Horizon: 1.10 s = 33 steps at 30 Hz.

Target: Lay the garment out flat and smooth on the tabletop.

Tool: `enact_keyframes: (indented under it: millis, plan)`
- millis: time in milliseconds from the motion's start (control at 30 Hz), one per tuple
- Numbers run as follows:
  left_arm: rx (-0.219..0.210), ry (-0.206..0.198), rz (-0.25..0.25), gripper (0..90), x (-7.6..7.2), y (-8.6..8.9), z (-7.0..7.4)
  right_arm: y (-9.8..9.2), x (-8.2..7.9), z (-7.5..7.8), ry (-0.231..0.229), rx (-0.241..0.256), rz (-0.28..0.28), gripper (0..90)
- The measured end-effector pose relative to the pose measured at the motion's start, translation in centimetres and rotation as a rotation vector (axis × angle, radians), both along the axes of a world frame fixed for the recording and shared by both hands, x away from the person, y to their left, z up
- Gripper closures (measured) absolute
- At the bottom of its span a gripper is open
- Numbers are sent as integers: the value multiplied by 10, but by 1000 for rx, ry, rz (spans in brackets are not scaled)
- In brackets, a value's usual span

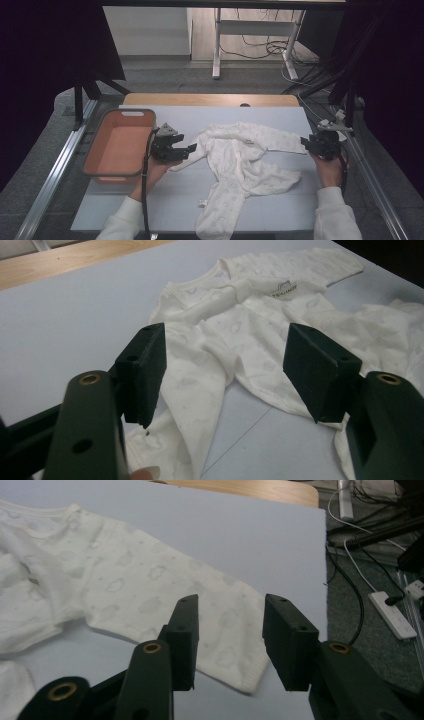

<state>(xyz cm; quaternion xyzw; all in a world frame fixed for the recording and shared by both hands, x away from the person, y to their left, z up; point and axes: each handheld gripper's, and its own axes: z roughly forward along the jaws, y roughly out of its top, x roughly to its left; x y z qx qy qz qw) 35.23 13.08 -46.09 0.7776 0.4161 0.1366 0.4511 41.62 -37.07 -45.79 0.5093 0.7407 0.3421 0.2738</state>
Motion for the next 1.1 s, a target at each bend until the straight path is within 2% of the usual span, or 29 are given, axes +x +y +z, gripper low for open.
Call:
enact_keyframes:
  millis: [267,533,1100]
  plan:
    - [1,0,1,346,0,1,0,18,0,-1,-3,-12,68,516]
    - [-1,-3,2,346,-1,2,1,34,-4,-7,24,18,143,483]
    - [-3,-4,0,346,-1,2,2,75,-25,-7,25,-36,303,465]
